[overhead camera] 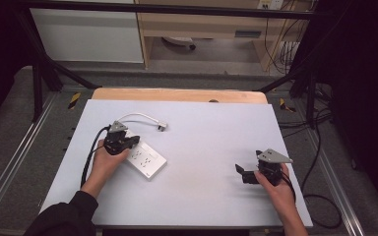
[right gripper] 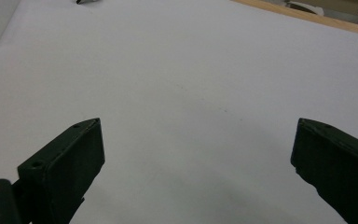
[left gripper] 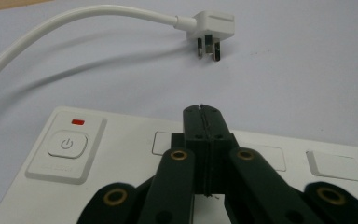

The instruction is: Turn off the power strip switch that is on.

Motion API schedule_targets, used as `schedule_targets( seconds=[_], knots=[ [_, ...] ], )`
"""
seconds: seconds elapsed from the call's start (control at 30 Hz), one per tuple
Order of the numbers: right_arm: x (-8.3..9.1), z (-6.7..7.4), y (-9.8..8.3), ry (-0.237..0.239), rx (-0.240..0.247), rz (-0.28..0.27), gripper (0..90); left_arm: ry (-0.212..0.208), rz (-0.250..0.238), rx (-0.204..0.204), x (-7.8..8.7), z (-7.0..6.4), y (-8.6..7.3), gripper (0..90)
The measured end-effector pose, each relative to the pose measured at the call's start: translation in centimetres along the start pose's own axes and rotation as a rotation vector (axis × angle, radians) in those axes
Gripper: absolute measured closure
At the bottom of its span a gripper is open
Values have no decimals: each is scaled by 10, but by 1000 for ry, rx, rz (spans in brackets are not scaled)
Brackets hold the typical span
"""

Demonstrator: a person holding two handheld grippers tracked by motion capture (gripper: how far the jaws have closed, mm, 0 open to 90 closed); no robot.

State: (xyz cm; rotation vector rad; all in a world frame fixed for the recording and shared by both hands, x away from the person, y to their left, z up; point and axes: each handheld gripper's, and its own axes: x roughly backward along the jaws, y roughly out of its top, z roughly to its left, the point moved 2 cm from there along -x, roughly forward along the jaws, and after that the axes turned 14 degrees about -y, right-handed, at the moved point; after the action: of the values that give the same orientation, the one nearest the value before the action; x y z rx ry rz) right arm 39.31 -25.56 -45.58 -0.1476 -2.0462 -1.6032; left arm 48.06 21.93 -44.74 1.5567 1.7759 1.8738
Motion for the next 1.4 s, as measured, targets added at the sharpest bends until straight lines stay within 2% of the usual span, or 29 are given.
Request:
schedule_targets(
  seconds=[0.1,0.17,0.23,0.3,0.43,0.57,0.63,0.97,1.17,1.4],
  knots=[
    [0,0,0,0,-1,0,32,-4,8,-5,0,-1,0,900],
    [0,0,0,0,-1,1,32,-30,14,-6,-3,-4,-1,900],
    [0,0,0,1,-2,4,31,10,35,-48,-5,-8,1,900],
    [0,0,0,2,0,3,31,29,37,-69,-8,-11,2,900],
    [0,0,0,5,-1,4,31,-1,14,-34,-7,-7,0,900],
    [0,0,-1,6,1,6,31,-5,9,-29,-6,-6,0,900],
    [0,0,-1,5,3,5,31,-24,-2,-8,-6,-6,-1,899],
    [-1,0,-1,6,5,11,31,-2,-36,-26,-2,-5,1,900],
    [0,1,-1,9,4,10,31,-16,-54,-10,-3,-4,2,900],
    [-1,2,-1,11,4,11,31,-17,-50,-20,-5,-5,1,900]
  ],
)
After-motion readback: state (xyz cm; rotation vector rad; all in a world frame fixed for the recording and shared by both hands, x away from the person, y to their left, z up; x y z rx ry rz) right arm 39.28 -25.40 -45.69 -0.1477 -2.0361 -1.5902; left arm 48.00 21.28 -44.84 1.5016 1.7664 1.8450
